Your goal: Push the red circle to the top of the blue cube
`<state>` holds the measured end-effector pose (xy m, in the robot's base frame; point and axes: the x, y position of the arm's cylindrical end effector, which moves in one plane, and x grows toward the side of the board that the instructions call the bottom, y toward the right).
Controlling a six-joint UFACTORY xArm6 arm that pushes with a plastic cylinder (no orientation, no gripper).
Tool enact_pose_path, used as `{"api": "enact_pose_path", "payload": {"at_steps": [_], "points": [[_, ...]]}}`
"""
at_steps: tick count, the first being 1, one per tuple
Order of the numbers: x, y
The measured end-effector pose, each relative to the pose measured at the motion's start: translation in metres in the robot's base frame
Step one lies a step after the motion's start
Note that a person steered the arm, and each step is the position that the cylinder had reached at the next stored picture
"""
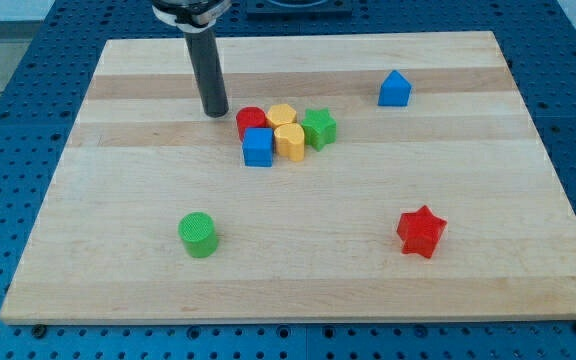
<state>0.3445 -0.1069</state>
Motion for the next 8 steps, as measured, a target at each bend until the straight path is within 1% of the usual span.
{"api": "enact_pose_path", "payload": {"at_steps": [1,2,3,4,5,8], "points": [[0.0,0.03],[0.0,0.039],[0.001,0.007],[0.011,-0.015],[0.021,-0.001],[0.021,0.016]]}}
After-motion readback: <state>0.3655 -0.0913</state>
